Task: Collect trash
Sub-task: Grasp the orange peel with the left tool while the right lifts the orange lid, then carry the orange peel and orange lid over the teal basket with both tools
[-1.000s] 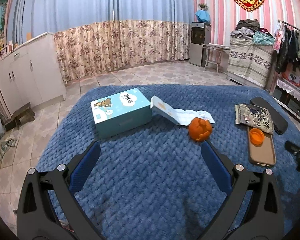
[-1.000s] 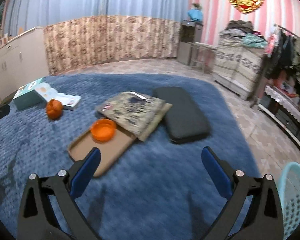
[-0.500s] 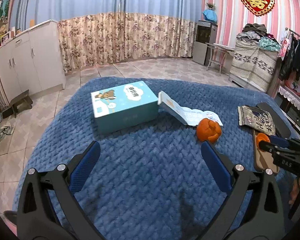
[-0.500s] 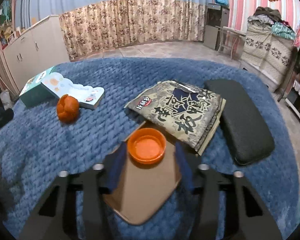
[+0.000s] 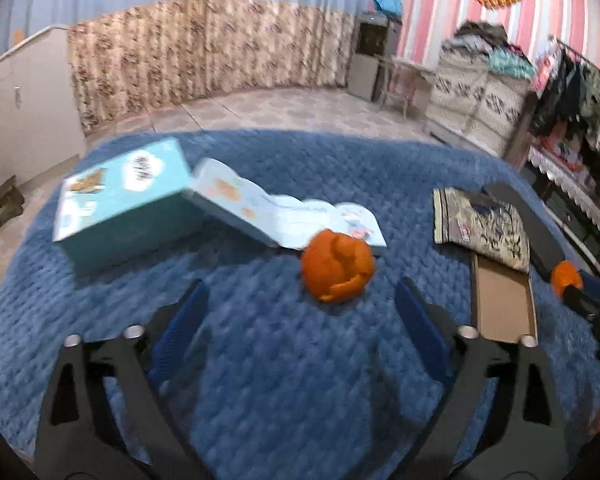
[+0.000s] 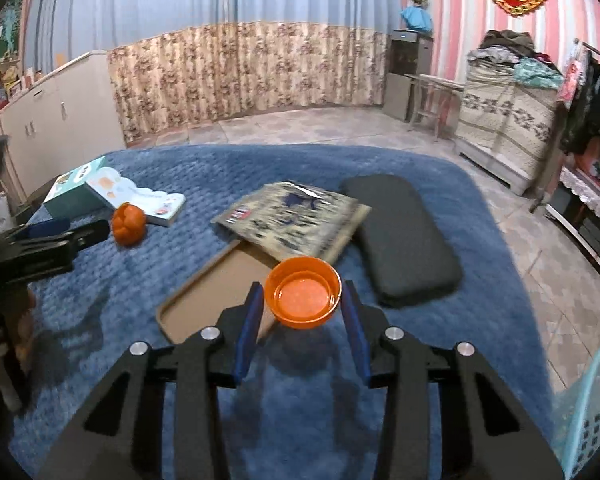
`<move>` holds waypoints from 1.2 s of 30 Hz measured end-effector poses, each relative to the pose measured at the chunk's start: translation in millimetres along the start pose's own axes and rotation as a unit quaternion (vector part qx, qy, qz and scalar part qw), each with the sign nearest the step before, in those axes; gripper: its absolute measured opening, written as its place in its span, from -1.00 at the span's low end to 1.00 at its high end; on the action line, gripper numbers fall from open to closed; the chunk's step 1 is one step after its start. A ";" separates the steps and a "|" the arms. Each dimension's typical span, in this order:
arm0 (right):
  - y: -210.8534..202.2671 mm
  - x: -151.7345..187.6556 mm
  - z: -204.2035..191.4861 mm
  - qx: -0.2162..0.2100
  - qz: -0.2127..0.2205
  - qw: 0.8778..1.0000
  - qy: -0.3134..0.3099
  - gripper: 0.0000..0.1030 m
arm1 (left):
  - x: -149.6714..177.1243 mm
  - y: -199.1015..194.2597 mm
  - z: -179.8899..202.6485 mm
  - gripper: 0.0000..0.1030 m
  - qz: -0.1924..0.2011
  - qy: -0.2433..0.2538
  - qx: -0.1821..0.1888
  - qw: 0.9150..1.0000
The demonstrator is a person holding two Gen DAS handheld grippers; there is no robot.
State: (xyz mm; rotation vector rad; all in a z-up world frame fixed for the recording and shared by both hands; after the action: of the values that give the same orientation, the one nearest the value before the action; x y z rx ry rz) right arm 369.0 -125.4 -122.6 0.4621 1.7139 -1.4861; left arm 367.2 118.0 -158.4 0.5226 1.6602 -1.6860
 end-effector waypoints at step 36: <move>-181.1 84.9 237.4 0.170 0.068 0.971 0.157 -0.22 | 11.0 -95.2 235.0 -0.38 0.056 0.148 0.120 0.980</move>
State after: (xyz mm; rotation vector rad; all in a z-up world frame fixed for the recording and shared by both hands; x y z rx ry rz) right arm 265.1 -412.4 -66.0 1.0222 1.6226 -1.6780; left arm 335.7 -120.6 -77.7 1.0072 1.6000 -1.8018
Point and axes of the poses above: each gripper's, at about its wrist camera, not at the fingertips, and y roughly the way its jaws point, z to its right, x to its underside, the point moved 9 cm from there along y, roughly the way its jaws point, and after that the axes turned 1 degree about -z, right-handed, at the moved point
